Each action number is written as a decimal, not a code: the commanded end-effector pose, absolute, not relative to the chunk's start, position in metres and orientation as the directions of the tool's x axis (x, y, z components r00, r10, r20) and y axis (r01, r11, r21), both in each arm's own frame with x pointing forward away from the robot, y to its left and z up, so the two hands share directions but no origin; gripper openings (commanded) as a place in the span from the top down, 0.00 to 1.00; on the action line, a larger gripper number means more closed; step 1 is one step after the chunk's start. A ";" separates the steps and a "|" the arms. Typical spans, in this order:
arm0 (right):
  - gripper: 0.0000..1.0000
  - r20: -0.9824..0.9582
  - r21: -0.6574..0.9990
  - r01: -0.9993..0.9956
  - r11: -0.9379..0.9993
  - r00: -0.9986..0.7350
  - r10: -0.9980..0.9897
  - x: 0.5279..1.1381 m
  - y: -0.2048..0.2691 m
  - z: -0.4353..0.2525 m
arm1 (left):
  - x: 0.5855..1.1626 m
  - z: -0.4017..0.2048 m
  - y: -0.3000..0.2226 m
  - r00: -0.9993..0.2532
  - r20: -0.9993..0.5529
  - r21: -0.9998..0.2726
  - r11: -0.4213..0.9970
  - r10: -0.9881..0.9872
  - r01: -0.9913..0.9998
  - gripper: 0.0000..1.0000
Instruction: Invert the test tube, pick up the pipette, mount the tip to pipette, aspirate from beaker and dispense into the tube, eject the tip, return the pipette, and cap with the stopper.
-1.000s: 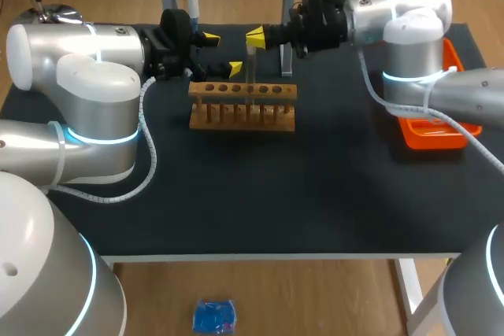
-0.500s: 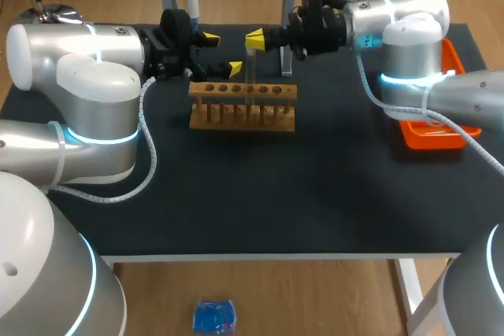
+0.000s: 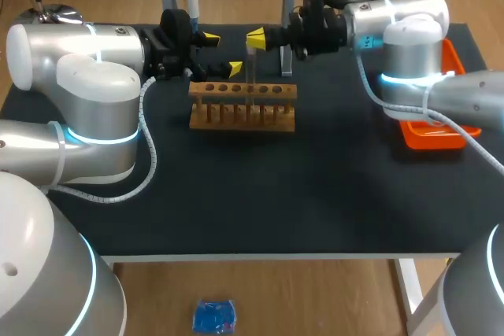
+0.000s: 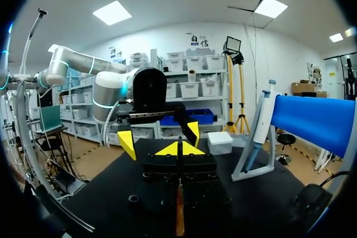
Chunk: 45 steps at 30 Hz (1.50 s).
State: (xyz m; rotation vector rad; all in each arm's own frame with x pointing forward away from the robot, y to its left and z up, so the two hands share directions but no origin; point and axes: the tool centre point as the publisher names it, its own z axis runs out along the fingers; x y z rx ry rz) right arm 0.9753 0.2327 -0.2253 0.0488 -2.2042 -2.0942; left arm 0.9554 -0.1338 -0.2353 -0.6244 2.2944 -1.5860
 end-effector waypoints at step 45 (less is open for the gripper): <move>0.00 -0.249 0.897 -0.215 0.386 -0.968 0.040 0.973 0.166 -0.229 | 0.955 -0.235 -0.134 -0.866 0.013 -0.934 0.304 -0.499 -0.189 0.00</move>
